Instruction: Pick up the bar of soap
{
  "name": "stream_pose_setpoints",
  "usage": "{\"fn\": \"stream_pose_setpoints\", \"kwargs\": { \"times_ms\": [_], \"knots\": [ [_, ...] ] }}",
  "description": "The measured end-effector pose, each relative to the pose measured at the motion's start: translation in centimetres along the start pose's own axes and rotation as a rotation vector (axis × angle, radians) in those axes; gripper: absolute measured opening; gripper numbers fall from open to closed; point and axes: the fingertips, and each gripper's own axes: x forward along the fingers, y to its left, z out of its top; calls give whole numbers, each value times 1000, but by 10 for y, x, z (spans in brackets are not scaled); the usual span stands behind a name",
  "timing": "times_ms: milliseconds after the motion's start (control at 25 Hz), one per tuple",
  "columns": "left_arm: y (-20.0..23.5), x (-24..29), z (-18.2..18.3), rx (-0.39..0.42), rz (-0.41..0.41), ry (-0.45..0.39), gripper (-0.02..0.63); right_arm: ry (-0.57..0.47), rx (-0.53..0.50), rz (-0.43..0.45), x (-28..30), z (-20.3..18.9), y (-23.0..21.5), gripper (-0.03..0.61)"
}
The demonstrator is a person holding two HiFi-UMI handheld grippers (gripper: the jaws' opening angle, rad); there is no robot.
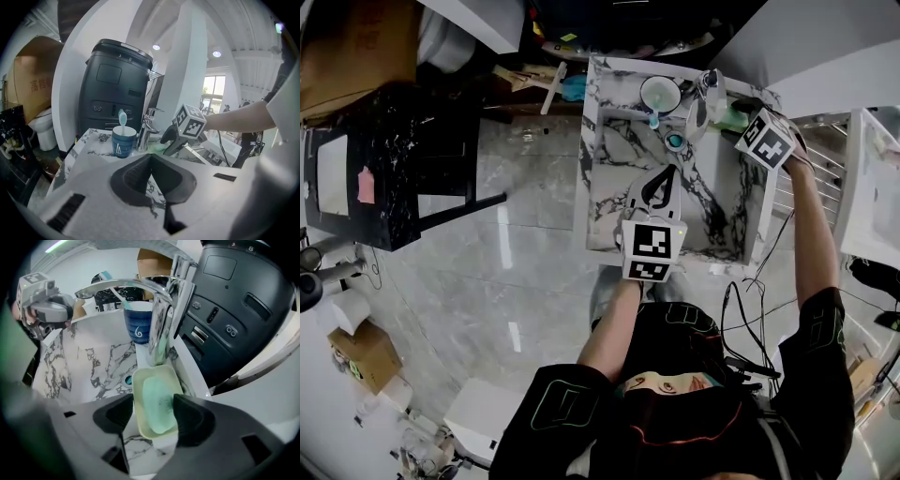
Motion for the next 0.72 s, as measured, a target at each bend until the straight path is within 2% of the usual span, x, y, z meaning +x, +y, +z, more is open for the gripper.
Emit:
{"fn": "stream_pose_setpoints", "kwargs": {
  "times_ms": [360,480,720],
  "knots": [
    [7,0,-2,-4,11,4,9,-10,62,101,9,-4,-5,269],
    [9,-1,-2,-8,15,5,9,-5,79,150,8,-3,-3,227],
    [14,-2,-4,-12,23,6,9,-32,151,204,6,-3,0,213]
  ]
}}
